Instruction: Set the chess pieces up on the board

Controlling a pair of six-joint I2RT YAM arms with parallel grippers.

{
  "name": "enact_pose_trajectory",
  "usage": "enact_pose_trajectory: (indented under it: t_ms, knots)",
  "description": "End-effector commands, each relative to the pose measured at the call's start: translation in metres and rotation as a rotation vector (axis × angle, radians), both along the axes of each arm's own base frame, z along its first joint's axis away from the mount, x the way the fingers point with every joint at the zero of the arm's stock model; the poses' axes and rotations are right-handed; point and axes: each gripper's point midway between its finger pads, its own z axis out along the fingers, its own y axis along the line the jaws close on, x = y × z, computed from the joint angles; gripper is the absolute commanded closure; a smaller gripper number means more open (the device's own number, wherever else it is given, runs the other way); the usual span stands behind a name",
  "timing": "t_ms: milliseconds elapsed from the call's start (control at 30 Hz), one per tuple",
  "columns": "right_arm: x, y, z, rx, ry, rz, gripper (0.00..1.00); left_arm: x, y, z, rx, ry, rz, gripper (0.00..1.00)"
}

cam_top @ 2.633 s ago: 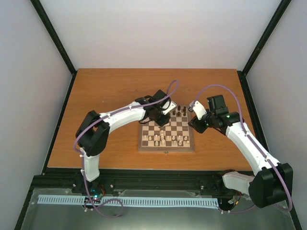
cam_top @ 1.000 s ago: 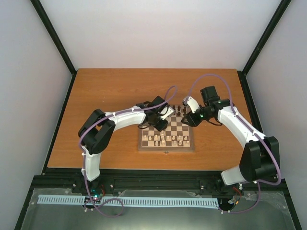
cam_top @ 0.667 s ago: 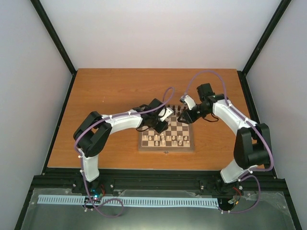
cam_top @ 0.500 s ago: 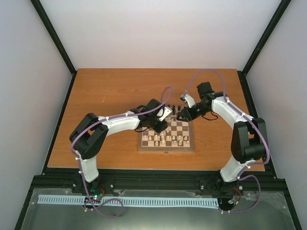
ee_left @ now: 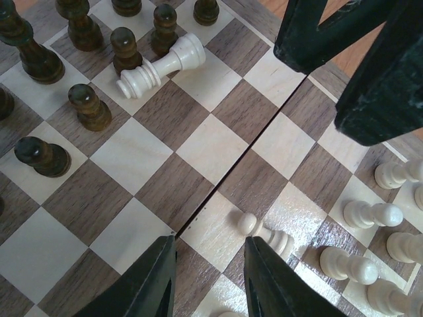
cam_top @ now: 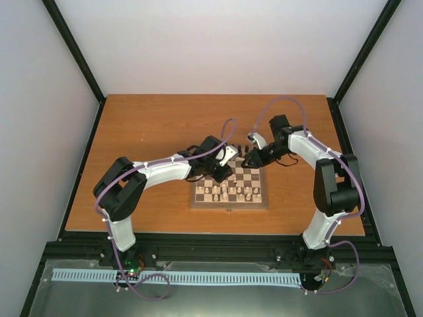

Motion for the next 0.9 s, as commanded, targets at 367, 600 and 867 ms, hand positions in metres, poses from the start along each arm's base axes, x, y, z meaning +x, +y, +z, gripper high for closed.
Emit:
enact_pose_trajectory:
  t_ms: [367, 600, 867]
  knots:
    - [0.024, -0.041, 0.019, -0.309, -0.492, 0.199, 0.67, 0.006, 0.017, 0.061, -0.102, -0.017, 0.207, 0.62]
    - [0.032, -0.045, 0.002, -0.431, -0.567, 0.325, 0.7, -0.016, 0.047, 0.112, -0.128, 0.052, 0.325, 0.54]
    - [0.026, -0.021, -0.011, -0.475, -0.592, 0.411, 0.7, -0.038, 0.094, 0.158, -0.067, -0.001, 0.349, 0.46]
